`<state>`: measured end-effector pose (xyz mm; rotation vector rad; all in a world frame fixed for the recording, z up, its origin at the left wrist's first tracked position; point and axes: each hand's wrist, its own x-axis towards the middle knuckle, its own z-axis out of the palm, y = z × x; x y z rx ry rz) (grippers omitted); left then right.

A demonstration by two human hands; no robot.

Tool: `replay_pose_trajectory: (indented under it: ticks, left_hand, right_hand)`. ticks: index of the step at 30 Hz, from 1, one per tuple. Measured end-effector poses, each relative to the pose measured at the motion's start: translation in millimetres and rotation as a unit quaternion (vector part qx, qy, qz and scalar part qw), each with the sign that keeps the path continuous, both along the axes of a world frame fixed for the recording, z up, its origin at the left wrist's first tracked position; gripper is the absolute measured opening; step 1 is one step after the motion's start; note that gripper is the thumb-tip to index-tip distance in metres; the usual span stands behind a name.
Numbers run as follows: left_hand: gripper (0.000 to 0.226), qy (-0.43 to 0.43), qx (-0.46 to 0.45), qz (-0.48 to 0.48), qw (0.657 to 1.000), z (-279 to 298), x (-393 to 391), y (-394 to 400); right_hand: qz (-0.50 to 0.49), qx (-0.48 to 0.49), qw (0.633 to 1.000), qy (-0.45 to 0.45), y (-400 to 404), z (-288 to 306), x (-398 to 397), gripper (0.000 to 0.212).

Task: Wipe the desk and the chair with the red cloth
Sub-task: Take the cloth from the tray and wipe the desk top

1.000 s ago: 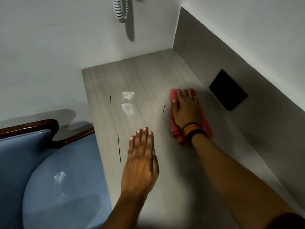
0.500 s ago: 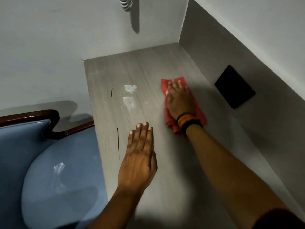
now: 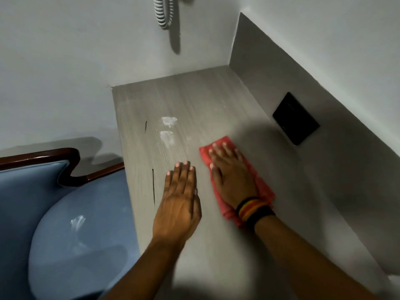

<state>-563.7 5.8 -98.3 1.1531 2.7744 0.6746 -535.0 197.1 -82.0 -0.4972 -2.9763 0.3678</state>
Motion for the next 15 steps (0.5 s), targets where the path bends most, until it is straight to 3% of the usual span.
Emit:
replay_pose_trajectory:
  ticks: [4,11,15]
  left_hand:
    - [0.064,0.001,-0.004,0.003,1.000,9,6,0]
    - [0.064,0.008,0.013,0.002,1.000,3,2,-2]
    - [0.063,-0.001,0.013,-0.010,1.000,6,2,-5]
  right_hand:
    - [0.014,-0.005,1.000,-0.016,-19,3,42,0.057]
    - [-0.085,-0.047,0.995,0.008,10,6,-40,0.054]
    - [-0.063,-0.034,0.997,0.032,-6,2,32,0.053]
